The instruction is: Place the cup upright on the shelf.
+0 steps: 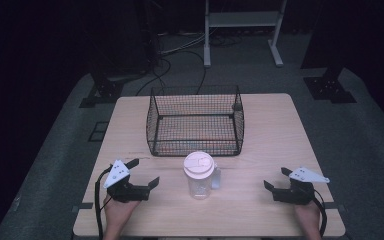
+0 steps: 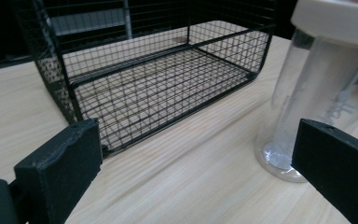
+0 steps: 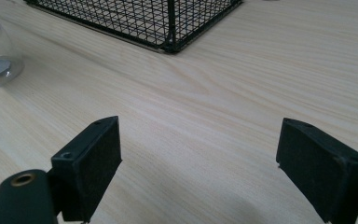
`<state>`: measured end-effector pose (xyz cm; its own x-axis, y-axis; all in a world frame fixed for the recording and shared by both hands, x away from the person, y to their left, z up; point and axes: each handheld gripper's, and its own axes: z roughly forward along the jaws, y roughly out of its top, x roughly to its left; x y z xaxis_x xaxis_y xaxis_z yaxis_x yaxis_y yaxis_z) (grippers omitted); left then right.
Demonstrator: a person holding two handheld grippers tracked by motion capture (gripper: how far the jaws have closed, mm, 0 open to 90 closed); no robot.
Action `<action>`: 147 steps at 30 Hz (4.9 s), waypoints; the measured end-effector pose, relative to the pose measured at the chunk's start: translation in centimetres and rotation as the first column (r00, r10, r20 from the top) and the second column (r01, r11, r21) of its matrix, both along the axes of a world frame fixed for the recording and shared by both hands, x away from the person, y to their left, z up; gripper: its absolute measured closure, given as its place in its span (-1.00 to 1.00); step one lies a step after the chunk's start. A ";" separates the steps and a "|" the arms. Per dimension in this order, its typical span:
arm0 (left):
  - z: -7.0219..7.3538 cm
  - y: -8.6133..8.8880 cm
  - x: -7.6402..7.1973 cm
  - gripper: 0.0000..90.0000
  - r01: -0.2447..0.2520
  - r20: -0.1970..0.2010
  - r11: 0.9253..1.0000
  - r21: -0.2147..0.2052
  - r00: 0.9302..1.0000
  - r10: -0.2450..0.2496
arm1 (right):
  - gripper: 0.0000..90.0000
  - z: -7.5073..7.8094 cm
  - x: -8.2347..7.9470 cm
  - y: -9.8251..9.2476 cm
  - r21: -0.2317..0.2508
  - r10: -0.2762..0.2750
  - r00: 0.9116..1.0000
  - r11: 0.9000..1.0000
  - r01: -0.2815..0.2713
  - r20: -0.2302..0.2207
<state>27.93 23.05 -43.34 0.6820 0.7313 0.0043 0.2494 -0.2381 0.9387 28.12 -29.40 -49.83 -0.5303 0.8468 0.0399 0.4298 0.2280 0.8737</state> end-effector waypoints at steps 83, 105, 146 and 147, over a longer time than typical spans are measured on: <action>5.6 -11.9 3.7 -1.00 0.490 -0.271 0.848 0.200 0.860 -0.433 | -0.71 0.0 0.0 -0.1 0.013 0.034 0.999 0.999 -0.034 0.006; 5.8 -14.6 5.1 -1.00 0.518 -0.347 0.811 0.273 0.839 -0.419 | -0.71 0.0 0.1 -0.1 0.009 0.040 0.999 0.999 -0.040 0.000; 13.8 -16.8 7.6 -0.89 0.533 -0.370 0.764 0.363 0.835 -0.407 | -0.71 0.0 0.1 -0.1 0.014 0.043 0.999 0.999 -0.043 0.000; 14.5 -17.0 7.8 -0.89 0.535 -0.368 0.762 0.364 0.834 -0.410 | -0.71 0.0 0.1 -0.1 0.015 0.043 0.999 0.999 -0.043 -0.001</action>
<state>35.76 6.07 -28.86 0.9611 0.2755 0.0190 0.2038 -0.7541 0.6243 28.26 -29.48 -49.82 -0.5666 0.8223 0.0527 0.4208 0.2338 0.8765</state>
